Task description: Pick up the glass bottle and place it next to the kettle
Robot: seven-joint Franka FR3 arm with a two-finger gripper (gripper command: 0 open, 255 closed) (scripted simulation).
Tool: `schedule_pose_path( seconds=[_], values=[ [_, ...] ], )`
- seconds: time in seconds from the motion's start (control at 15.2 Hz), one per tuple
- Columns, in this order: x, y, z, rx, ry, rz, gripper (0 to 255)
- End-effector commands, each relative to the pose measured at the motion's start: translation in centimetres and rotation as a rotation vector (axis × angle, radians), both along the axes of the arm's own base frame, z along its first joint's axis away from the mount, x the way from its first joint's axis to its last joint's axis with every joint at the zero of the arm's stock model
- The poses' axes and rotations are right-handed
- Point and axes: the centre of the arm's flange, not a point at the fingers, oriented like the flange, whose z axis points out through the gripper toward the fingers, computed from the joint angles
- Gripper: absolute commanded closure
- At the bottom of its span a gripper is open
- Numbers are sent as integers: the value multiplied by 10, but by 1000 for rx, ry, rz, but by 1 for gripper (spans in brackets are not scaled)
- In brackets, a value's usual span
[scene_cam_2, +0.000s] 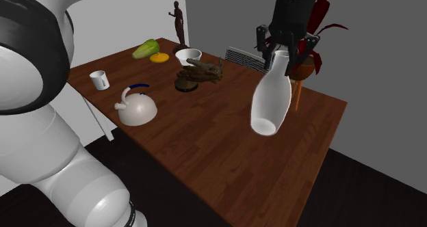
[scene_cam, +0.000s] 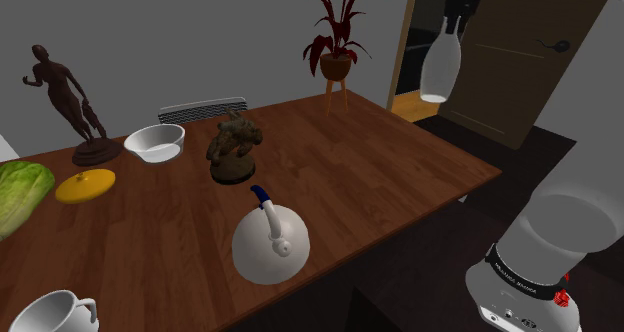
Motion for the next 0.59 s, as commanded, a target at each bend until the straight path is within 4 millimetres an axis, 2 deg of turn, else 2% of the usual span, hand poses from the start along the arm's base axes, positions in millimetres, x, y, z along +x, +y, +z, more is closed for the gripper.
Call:
schedule_pose_path(
  seconds=[0.0, 0.53],
  values=[
    [0, 0, 10, 0, 0, 0, 255],
    [0, 0, 52, 0, 0, 0, 255]
  ],
)
